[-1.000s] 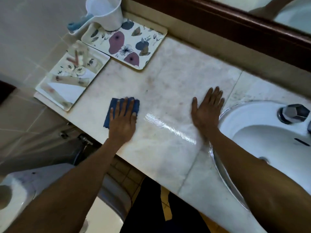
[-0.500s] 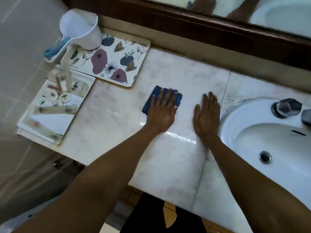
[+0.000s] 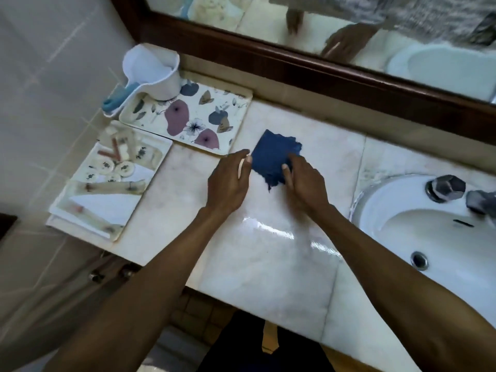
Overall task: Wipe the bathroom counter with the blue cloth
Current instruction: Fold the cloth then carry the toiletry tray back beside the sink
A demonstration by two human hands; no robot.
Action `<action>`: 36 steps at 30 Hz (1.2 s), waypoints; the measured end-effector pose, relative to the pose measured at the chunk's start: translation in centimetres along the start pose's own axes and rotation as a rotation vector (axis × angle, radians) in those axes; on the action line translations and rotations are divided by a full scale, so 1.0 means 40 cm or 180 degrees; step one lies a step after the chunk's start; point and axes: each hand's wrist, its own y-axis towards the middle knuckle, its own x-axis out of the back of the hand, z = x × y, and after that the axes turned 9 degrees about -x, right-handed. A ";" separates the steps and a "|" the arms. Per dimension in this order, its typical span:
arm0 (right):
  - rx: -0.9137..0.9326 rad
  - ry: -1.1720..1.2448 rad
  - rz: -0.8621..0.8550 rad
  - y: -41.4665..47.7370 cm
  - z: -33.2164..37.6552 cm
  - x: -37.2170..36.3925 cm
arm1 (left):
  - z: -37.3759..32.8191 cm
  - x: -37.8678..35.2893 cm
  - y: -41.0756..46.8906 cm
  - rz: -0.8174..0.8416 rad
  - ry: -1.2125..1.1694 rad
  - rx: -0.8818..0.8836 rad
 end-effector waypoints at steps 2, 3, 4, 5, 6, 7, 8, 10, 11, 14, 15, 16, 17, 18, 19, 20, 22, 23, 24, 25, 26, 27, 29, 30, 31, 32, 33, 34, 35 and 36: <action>0.0190 0.0157 0.0097 0.017 0.107 -0.008 | 0.069 0.087 -0.059 -0.0407 0.0197 0.0111; 0.0339 0.0241 0.0155 0.024 0.162 -0.015 | 0.109 0.132 -0.086 -0.0583 0.0312 0.0250; 0.0494 0.0269 0.0217 0.032 0.215 -0.027 | 0.148 0.177 -0.116 -0.0745 0.0409 0.0454; 0.0646 0.0230 0.0281 0.041 0.267 -0.040 | 0.188 0.219 -0.146 -0.0905 0.0500 0.0687; 0.0766 0.0150 0.0361 0.050 0.311 -0.056 | 0.224 0.251 -0.176 -0.1081 0.0577 0.0929; 0.0902 0.0050 0.0467 0.057 0.358 -0.077 | 0.263 0.284 -0.210 -0.1314 0.0655 0.1183; 0.1020 -0.0037 0.0567 0.063 0.399 -0.100 | 0.295 0.311 -0.244 -0.1539 0.0714 0.1437; 0.1199 -0.0058 0.0671 0.069 0.469 -0.146 | 0.359 0.348 -0.304 -0.1818 0.0729 0.1951; 0.1259 -0.0052 0.0695 0.072 0.493 -0.166 | 0.386 0.358 -0.323 -0.1862 0.0677 0.2240; 0.1475 -0.0076 0.0798 0.079 0.550 -0.220 | 0.443 0.393 -0.348 -0.1949 0.0189 0.3046; 0.1534 -0.0088 0.0826 0.082 0.565 -0.231 | 0.451 0.405 -0.343 -0.1978 -0.0018 0.3227; 0.1571 -0.0135 0.0847 0.088 0.569 -0.244 | 0.453 0.415 -0.335 -0.1981 -0.0175 0.3355; 0.1620 -0.0210 0.0853 0.091 0.577 -0.252 | 0.456 0.426 -0.327 -0.1983 -0.0302 0.3420; 0.1652 -0.0273 0.0833 0.093 0.582 -0.258 | 0.456 0.437 -0.320 -0.1961 -0.0411 0.3441; 0.1653 -0.0317 0.0820 0.097 0.584 -0.266 | 0.457 0.444 -0.314 -0.1897 -0.0492 0.3428; 0.1664 -0.0322 0.0819 0.099 0.585 -0.273 | 0.456 0.449 -0.310 -0.1780 -0.0538 0.3408; 0.1610 -0.0293 0.0861 0.104 0.586 -0.280 | 0.463 0.448 -0.312 -0.1597 -0.0610 0.3335; 0.1541 -0.0321 0.0888 0.107 0.588 -0.281 | 0.467 0.445 -0.318 -0.1601 -0.0685 0.3284; 0.1462 -0.0348 0.0906 0.110 0.589 -0.283 | 0.473 0.441 -0.326 -0.1634 -0.0748 0.3223; 0.1379 -0.0369 0.0926 0.112 0.590 -0.285 | 0.476 0.438 -0.336 -0.1663 -0.0785 0.3174; 0.1256 -0.0366 0.0992 0.116 0.589 -0.289 | 0.476 0.439 -0.346 -0.1667 -0.0790 0.3143; 0.1063 -0.0352 0.1130 0.118 0.592 -0.286 | 0.481 0.440 -0.360 -0.1649 -0.0780 0.3123; 0.0739 -0.0318 0.1400 0.125 0.595 -0.289 | 0.483 0.451 -0.390 -0.1502 -0.0675 0.3092; 0.0650 -0.0297 0.1500 0.125 0.594 -0.293 | 0.486 0.456 -0.407 -0.1406 -0.0593 0.3063; 0.0565 -0.0291 0.1606 0.122 0.594 -0.296 | 0.488 0.463 -0.424 -0.1333 -0.0514 0.3021; 0.0513 -0.0303 0.1707 0.117 0.590 -0.306 | 0.488 0.470 -0.439 -0.1267 -0.0453 0.2970; 0.0462 -0.0329 0.1787 0.110 0.589 -0.311 | 0.487 0.476 -0.451 -0.1213 -0.0397 0.2907; 0.0441 -0.0344 0.1835 0.102 0.587 -0.316 | 0.482 0.482 -0.458 -0.1167 -0.0353 0.2857; 0.0432 -0.0321 0.1862 0.093 0.585 -0.320 | 0.476 0.486 -0.464 -0.1135 -0.0325 0.2831; 0.0439 -0.0275 0.1900 0.086 0.584 -0.320 | 0.470 0.488 -0.467 -0.1126 -0.0313 0.2809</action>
